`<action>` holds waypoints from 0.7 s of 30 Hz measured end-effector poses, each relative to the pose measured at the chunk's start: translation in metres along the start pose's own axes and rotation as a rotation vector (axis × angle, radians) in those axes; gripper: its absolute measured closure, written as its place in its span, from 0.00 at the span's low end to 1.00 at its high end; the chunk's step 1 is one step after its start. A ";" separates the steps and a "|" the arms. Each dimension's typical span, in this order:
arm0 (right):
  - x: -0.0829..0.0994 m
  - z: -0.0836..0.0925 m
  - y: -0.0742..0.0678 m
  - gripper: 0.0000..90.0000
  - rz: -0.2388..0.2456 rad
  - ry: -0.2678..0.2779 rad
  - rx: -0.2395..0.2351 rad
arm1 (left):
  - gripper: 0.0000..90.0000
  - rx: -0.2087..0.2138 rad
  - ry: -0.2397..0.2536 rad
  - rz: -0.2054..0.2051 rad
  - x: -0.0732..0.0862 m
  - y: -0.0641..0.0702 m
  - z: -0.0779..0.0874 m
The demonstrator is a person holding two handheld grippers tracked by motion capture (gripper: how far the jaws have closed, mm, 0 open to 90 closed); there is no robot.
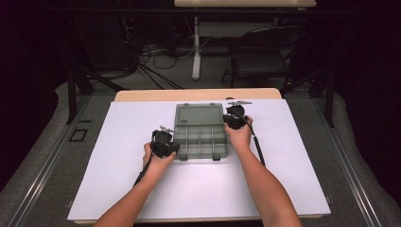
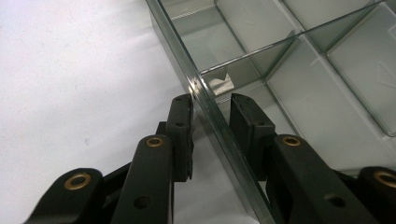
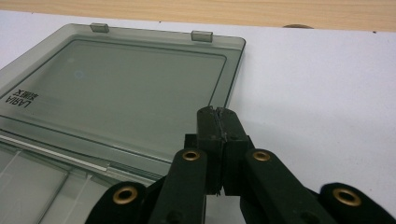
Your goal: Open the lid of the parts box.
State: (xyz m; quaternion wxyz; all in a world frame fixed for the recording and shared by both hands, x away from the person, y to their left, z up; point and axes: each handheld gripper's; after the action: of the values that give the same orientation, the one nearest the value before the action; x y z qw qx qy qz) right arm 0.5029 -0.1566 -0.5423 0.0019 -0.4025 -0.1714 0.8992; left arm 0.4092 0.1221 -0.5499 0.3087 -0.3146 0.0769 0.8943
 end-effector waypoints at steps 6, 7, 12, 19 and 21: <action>0.001 0.000 -0.002 0.98 0.008 0.003 0.006 | 0.78 -0.002 0.007 0.018 0.001 0.001 0.000; 0.001 0.000 -0.002 0.95 0.021 0.003 0.005 | 0.78 -0.005 0.009 0.015 0.001 0.001 0.000; 0.001 0.005 -0.007 0.88 0.080 0.024 0.016 | 0.78 -0.002 0.009 0.020 0.001 0.001 0.000; -0.003 0.024 -0.016 0.69 0.129 0.058 -0.029 | 0.72 0.027 0.010 0.043 0.001 -0.001 0.002; -0.003 0.028 -0.017 0.67 0.136 0.062 -0.032 | 0.71 0.026 0.013 0.041 0.001 -0.002 0.002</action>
State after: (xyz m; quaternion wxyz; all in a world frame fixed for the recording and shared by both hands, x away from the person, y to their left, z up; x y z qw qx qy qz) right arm 0.4824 -0.1499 -0.5179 -0.0606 -0.4406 -0.1579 0.8816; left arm 0.4081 0.1248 -0.5488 0.2940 -0.3145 0.0970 0.8974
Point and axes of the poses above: each handheld gripper's, and its own axes: z roughly backward along the jaws, x roughly out of its underside, y roughly to its right, and after that the axes turned 13 degrees about -z, right-handed
